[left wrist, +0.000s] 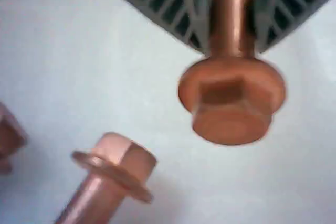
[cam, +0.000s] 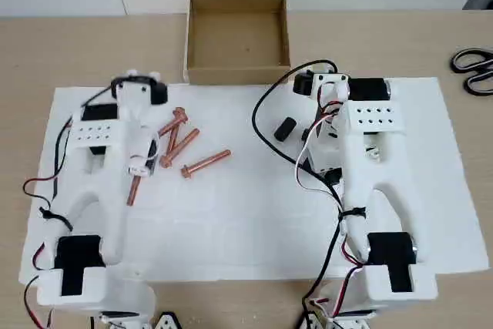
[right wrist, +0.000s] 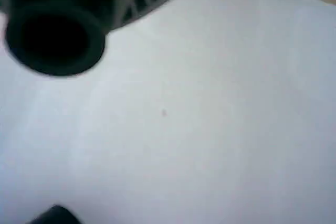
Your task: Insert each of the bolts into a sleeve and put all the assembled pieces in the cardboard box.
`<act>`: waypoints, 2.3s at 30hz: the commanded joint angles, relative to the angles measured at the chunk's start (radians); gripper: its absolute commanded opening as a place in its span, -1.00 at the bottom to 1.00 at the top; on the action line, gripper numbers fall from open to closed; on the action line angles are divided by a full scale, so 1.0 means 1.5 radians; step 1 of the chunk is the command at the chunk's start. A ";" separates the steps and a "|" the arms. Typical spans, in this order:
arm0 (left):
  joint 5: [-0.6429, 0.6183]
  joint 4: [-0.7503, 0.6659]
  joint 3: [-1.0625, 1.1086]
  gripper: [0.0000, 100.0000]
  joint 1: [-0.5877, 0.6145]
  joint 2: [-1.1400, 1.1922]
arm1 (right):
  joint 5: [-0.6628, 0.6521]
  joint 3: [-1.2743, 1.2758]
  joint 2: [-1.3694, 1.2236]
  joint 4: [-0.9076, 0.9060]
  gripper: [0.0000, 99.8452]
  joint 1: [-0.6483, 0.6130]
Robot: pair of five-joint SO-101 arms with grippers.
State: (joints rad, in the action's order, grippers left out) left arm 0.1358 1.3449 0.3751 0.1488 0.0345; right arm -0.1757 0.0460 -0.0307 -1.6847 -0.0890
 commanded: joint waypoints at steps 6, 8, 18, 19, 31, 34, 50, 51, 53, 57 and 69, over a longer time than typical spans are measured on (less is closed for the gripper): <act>-0.004 -0.133 0.097 -0.99 0.008 -0.037 | 0.000 -0.002 0.035 0.004 -0.98 -0.001; -0.004 -0.134 0.096 -0.99 0.008 -0.040 | 0.000 -0.002 0.035 0.004 -0.98 -0.001; -0.003 -0.136 0.096 -0.70 0.009 -0.043 | 0.000 -0.002 0.035 0.004 -0.98 -0.001; -0.003 -0.141 0.096 -0.70 0.010 -0.043 | 0.000 -0.002 0.035 0.004 -0.98 -0.001; -0.001 -0.176 0.101 -0.81 0.010 -0.036 | 0.001 -0.002 0.035 0.004 -0.98 -0.001; 0.000 -0.175 0.102 -0.83 0.010 -0.036 | 0.001 -0.002 0.035 0.004 -0.98 -0.001; 0.013 -0.234 0.177 -0.95 0.008 -0.036 | 0.001 -0.002 0.035 0.003 -0.98 -0.001; 0.013 -0.233 0.176 -0.98 0.007 -0.037 | 0.001 -0.002 0.035 0.003 -0.98 -0.001; 0.013 -0.230 0.176 -0.99 0.007 -0.043 | 0.001 -0.002 0.035 0.003 -0.98 -0.001; 0.013 -0.214 0.154 -0.99 0.009 -0.044 | 0.001 -0.002 0.036 0.002 -0.98 -0.001; 0.013 0.230 -0.309 -0.98 -0.003 -0.044 | -0.006 -0.108 0.041 -0.023 -0.98 0.011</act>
State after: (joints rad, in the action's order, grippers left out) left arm 0.1435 1.5443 0.1082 0.1580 -0.0176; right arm -0.1757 -0.0276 -0.0307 -1.6955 -0.0813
